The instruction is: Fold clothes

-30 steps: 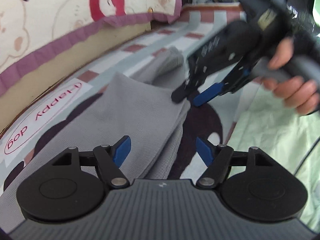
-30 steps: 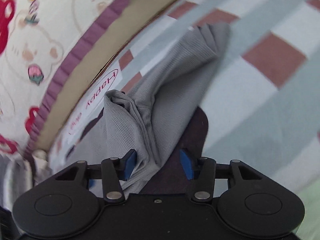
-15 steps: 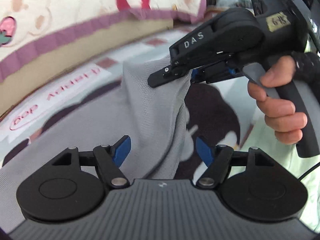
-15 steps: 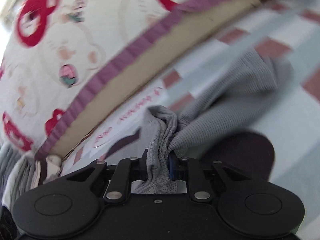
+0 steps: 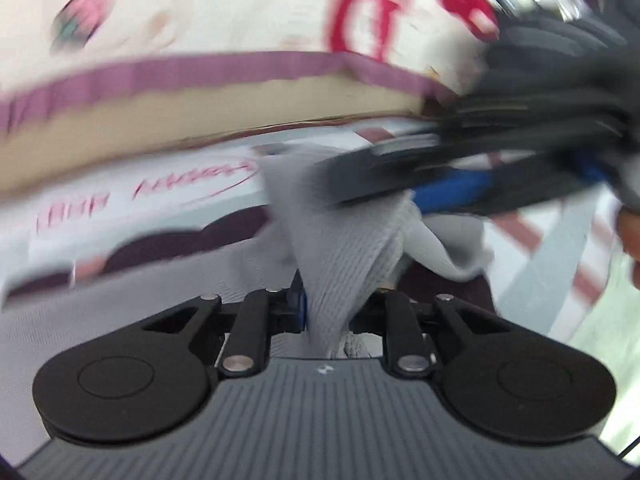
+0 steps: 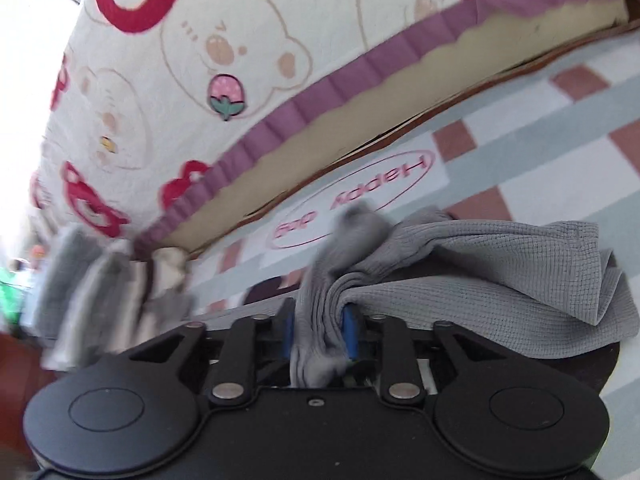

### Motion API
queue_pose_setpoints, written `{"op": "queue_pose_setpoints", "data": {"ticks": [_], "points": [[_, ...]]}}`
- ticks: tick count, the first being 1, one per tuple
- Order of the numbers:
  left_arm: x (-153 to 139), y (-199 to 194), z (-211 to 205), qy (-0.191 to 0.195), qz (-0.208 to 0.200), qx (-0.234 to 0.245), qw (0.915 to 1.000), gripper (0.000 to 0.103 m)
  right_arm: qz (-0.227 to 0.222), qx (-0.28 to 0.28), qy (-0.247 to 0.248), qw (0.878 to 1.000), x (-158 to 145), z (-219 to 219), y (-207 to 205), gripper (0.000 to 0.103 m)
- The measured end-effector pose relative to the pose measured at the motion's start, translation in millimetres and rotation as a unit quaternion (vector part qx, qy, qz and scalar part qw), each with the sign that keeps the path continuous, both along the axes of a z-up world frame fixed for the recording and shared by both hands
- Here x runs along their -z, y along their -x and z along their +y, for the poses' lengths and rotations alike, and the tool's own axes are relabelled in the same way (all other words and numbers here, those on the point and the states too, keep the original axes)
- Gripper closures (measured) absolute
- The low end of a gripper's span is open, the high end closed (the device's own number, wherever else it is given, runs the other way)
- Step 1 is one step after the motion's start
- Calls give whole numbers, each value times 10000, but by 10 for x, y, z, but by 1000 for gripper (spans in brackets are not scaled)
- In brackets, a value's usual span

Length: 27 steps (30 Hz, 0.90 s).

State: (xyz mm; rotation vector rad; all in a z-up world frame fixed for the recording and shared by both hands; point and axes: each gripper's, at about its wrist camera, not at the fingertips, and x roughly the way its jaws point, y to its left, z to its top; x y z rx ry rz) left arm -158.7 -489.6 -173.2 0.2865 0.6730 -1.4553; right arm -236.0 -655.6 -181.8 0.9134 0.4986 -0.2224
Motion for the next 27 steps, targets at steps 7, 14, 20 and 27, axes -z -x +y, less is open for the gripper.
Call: {"op": "queue_pose_setpoints", "data": {"ticks": [7,14,20,27], "points": [[221,-505,236,82,1166,-933,9887,90,181,166,1164,9929,-292,-222,304,53],[217,-447,223,127,907,-824,9924,89,1464,-1567,3063,9275,-124,296,-365,41],[70,-430,253,272,788,-486,9953,91,2263,-2276,3572,8772,255,523,-796,36],[-144,-471,358,639,657,-532,9944,92,2881,-1481,4419,8366,318,696,-771,36]]}}
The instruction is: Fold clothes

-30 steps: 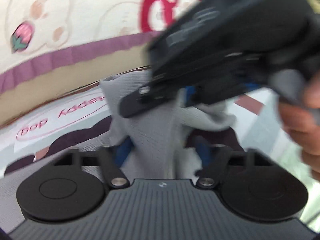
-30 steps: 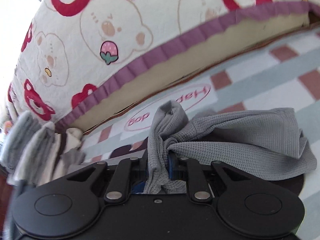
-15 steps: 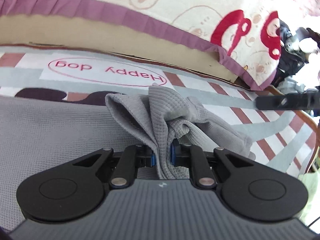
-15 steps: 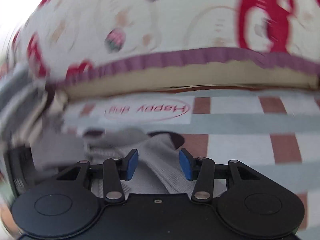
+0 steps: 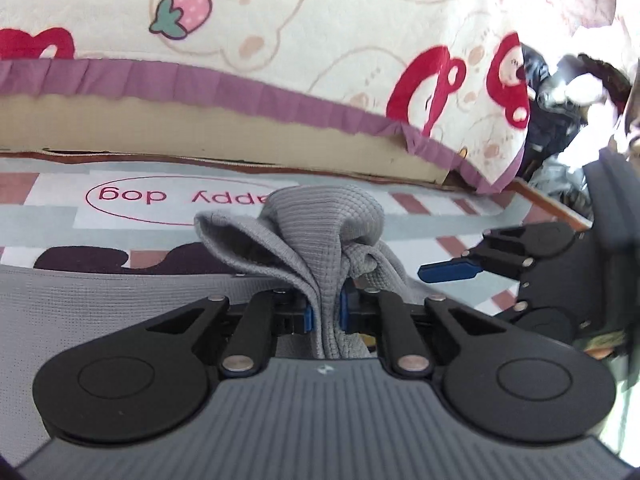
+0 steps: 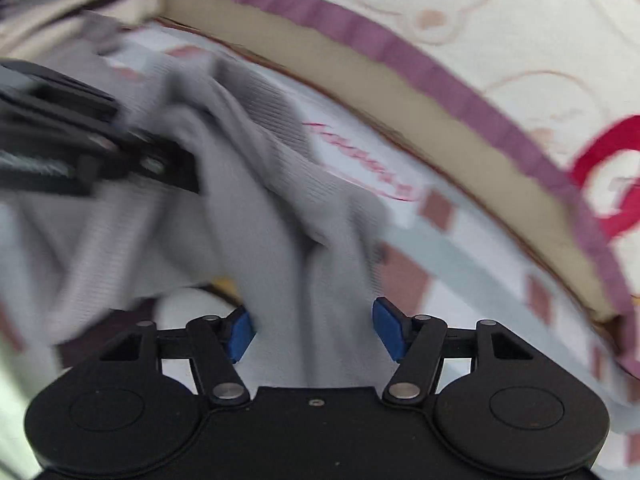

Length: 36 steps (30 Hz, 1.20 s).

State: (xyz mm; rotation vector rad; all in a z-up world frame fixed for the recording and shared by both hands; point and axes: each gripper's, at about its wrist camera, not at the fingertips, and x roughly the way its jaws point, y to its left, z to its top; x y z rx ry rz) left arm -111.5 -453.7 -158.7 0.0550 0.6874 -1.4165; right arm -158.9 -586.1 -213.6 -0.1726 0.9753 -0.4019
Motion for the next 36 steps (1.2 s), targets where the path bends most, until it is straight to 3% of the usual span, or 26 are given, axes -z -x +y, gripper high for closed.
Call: {"op": "queue_pose_setpoints", "data": {"ticks": [2,3,4,5,8,9,11,12,13,15,16,17,18,20,22,23,26,27,31,32,36], "points": [[-25,-22,36,87,78,-28,9999,92,-188,462,-585,9970,25,-120,6,40],[-41,-27,57,129,65,-25,9999,92,-379,696,-1037,9914,17,-178,23,65],[-58,-39,74,160,60,-11,9999,92,-650,939,-1555,9812,-11,-229,53,79],[-75,-53,91,194,55,2,9998,92,-927,1145,-2119,9661,-44,-268,76,84],[-174,-154,156,441,128,-3,9989,92,-1423,1312,-3435,9190,-71,-260,69,81],[-208,-196,180,507,182,-7,9985,92,-1468,1323,-3744,9060,-64,-261,77,66],[-212,-231,221,512,180,5,9985,92,-1498,1356,-4298,8800,-53,-297,132,48],[-213,-249,242,515,180,11,9985,92,-1645,1389,-4720,8549,-53,-352,207,48],[-215,-267,262,517,179,17,9985,92,-1902,1431,-5253,8169,-59,-441,323,47],[-201,-288,296,550,212,13,9983,92,-2471,1679,-6263,7201,-38,-681,570,27],[-186,-291,307,589,264,-6,9979,92,-2733,1852,-6532,6814,-50,-790,678,23],[-180,-282,308,619,279,17,9977,92,-2908,2031,-6559,6664,-98,-878,748,18],[-175,-274,309,649,294,39,9975,92,-2907,2138,-6522,6667,-149,-951,752,16],[-171,-254,312,694,275,88,9972,92,-2699,2258,-6439,6794,-237,-1076,673,16],[-173,-232,315,725,213,141,9970,92,-2344,2347,-6550,6790,-229,-1191,494,14],[-174,-221,316,741,181,167,9969,92,-2158,2447,-6618,6750,-200,-1239,388,14],[-177,-199,345,757,-28,149,9970,92,-1745,3002,-6835,6421,-34,-1308,164,14],[-180,-192,350,742,-140,131,9971,91,-1635,3098,-6807,6434,-27,-1293,100,14],[-204,-182,373,779,-298,227,9963,91,-1085,3079,-6562,6803,-29,-1236,-249,13],[-214,-178,379,809,-314,267,9959,91,-990,3101,-6570,6800,-4,-1225,-317,13],[-296,-124,419,819,-677,317,9938,91,-1137,3135,-7020,6293,134,-1132,-489,9]]}}
